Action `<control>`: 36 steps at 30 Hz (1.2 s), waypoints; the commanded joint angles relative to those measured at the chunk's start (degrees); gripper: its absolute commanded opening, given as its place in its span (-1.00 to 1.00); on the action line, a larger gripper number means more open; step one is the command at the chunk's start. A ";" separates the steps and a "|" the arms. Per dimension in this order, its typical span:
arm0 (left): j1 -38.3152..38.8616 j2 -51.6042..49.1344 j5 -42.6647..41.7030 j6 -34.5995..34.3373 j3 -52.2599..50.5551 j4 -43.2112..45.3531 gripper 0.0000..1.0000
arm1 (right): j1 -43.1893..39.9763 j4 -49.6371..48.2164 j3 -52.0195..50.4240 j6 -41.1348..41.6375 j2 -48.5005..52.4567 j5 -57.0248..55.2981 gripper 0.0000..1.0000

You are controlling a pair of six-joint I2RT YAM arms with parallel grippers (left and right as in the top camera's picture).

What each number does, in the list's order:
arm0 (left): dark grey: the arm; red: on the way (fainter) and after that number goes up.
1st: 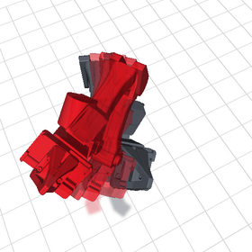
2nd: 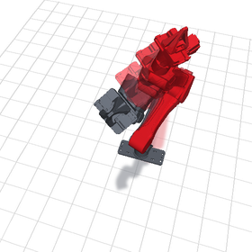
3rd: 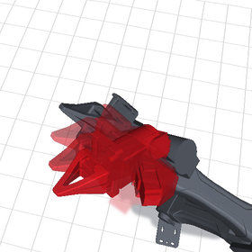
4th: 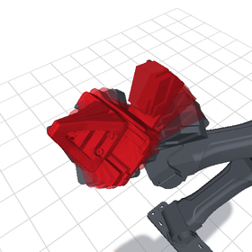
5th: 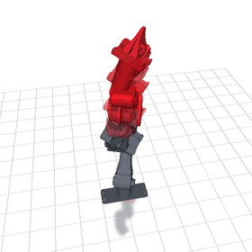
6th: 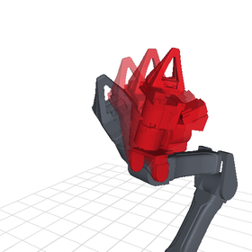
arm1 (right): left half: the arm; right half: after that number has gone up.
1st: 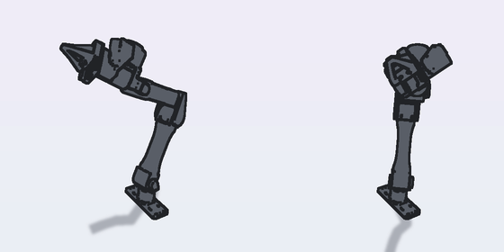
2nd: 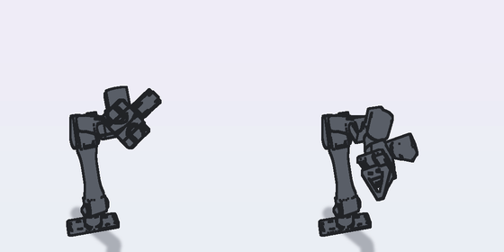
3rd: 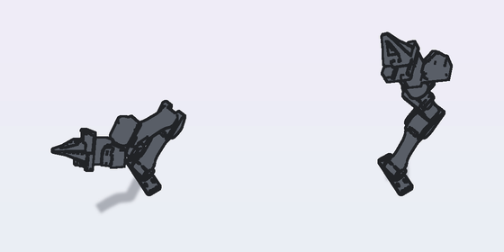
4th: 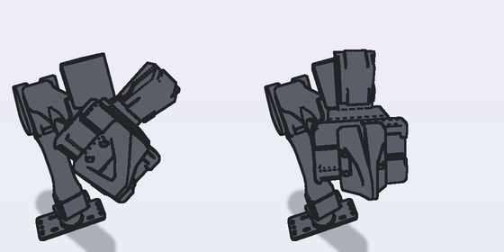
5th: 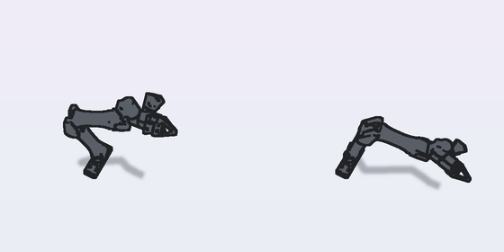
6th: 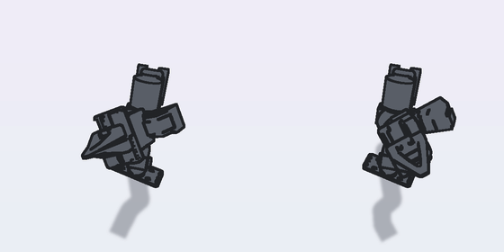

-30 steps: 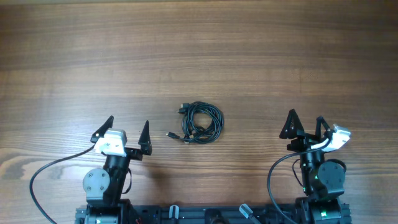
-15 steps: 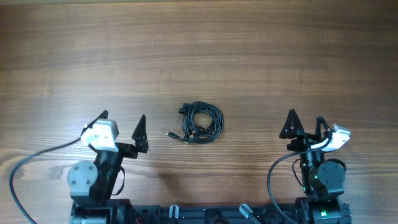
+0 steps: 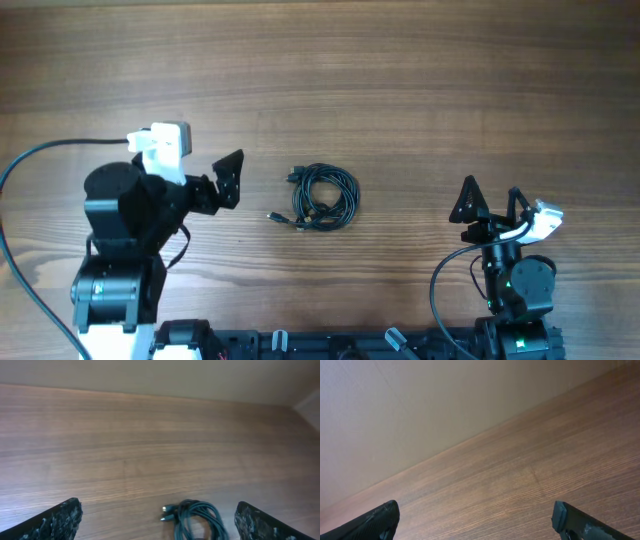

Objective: Untangle cables
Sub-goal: 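Move both grippers toward the black cable bundle from either side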

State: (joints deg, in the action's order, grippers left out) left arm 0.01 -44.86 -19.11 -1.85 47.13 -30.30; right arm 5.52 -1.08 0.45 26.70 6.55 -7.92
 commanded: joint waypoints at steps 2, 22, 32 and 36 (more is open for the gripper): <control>2.86 -5.20 -4.24 -0.31 5.42 -2.14 1.00 | -0.24 -0.13 -0.15 -0.81 0.00 0.31 1.00; 19.63 -26.25 -2.60 3.52 21.77 -21.53 1.00 | -0.24 -0.17 -0.15 4.57 0.00 0.76 1.00; 21.16 -31.85 -1.40 6.16 21.77 -25.40 1.00 | -0.24 15.89 15.56 4.85 5.77 21.42 0.99; 21.16 -33.16 -1.38 6.16 21.77 -25.35 1.00 | -0.24 27.67 29.00 1.49 21.79 32.04 0.99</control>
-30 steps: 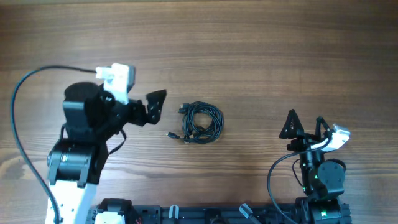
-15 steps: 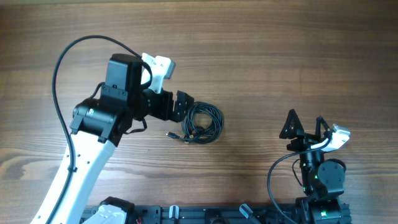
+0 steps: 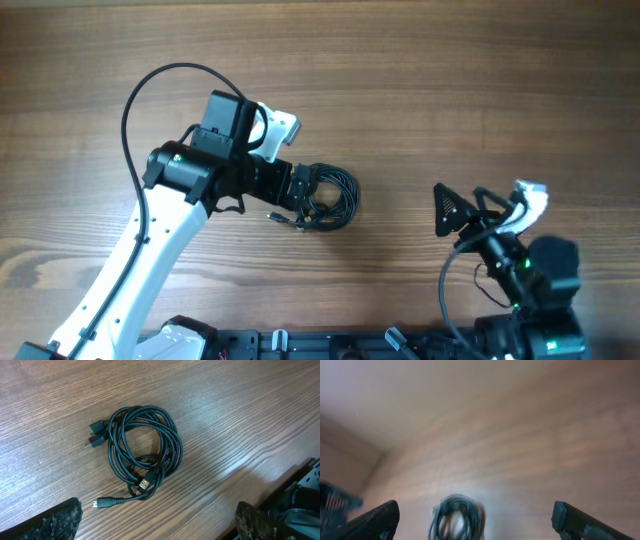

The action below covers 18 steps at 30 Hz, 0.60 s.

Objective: Untangle cables
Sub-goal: 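Move both grippers toward the black cable bundle from either side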

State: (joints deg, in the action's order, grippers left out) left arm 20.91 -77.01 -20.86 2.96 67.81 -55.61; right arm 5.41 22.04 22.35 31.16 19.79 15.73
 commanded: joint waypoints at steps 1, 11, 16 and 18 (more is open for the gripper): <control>0.26 -1.07 0.37 1.33 1.09 -0.02 1.00 | -0.13 6.51 9.05 -2.97 11.52 9.75 0.99; 0.24 -1.11 0.92 1.33 1.09 2.19 1.00 | -0.13 -6.78 12.66 19.41 49.75 38.71 1.00; 0.24 -1.11 3.61 1.33 1.09 2.45 1.00 | 0.81 -10.64 12.66 14.60 52.15 44.22 1.00; 0.24 -1.11 3.61 1.33 1.09 3.32 1.00 | 2.51 -10.47 12.66 14.23 50.95 39.04 1.00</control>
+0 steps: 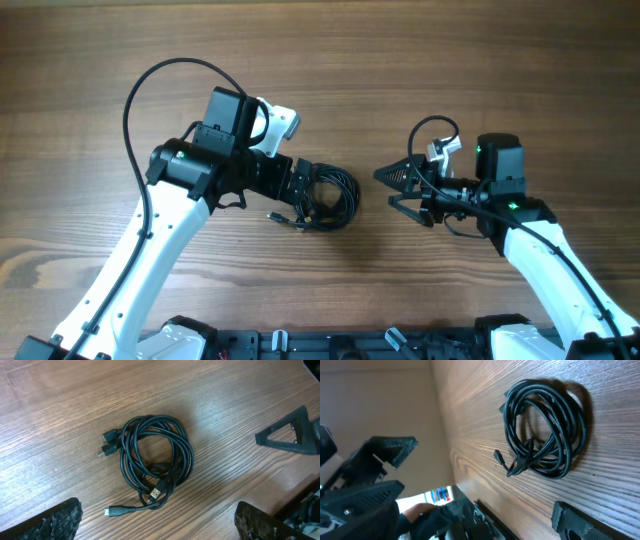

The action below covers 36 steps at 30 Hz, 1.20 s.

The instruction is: Untangle cables

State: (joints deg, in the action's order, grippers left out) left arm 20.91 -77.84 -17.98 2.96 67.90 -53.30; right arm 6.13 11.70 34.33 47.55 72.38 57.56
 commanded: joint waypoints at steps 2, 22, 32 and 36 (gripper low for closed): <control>0.24 -0.28 0.72 1.33 1.01 1.38 1.00 | 3.85 -0.15 0.68 -3.26 -1.75 -6.84 1.00; -2.12 -3.63 10.16 -6.43 0.94 5.55 1.00 | 21.84 -1.97 0.66 -91.73 -1.33 -30.40 0.36; -2.05 -9.29 9.86 3.91 0.50 5.31 1.00 | 21.84 -1.90 0.26 -99.93 2.08 -22.49 0.29; -2.01 -12.72 8.22 5.75 0.50 5.31 1.00 | 23.37 -3.85 0.26 -101.79 5.77 -22.49 0.26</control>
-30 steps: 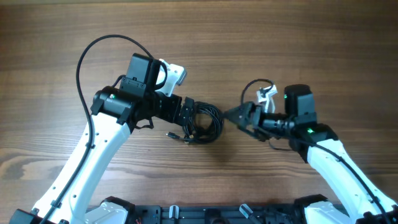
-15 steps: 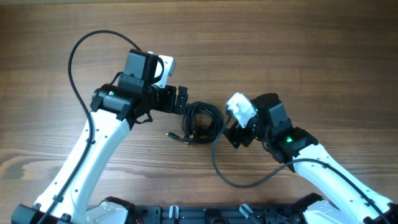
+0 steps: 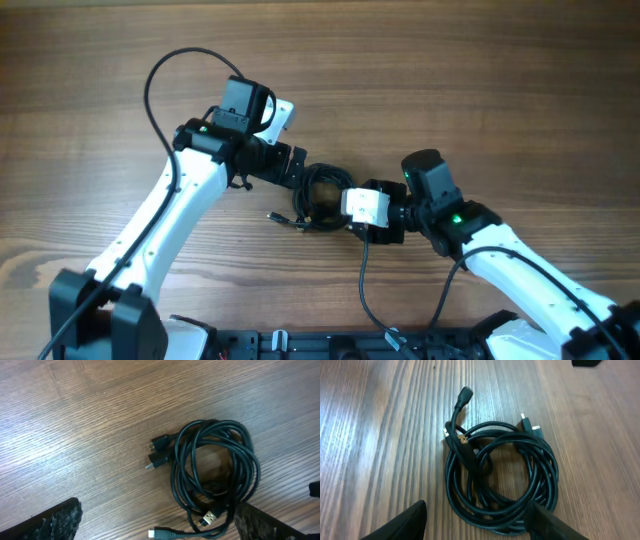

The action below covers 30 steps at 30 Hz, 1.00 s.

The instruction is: Untangle cables

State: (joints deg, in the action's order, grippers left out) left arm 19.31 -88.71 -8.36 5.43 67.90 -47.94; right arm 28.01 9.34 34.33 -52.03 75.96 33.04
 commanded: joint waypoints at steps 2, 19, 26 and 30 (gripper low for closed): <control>-0.42 -2.93 -3.82 6.45 0.46 -0.04 1.00 | 3.32 -3.48 0.26 -2.21 3.26 1.99 0.25; 3.10 -12.57 -3.80 19.91 0.37 1.07 1.00 | 5.57 -13.66 0.22 -6.54 13.11 1.18 -0.17; 3.08 -15.13 -4.31 19.74 -1.29 3.26 0.99 | 5.57 -15.54 0.22 -6.91 14.21 1.18 -0.27; 3.08 -15.56 -4.63 19.69 -1.31 4.90 1.00 | 5.57 -16.22 0.22 -6.95 14.60 1.16 -0.29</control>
State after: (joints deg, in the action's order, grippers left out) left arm 22.39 -103.53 -11.88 24.16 67.09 -43.64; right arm 33.23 -6.63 34.28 -58.43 89.36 33.23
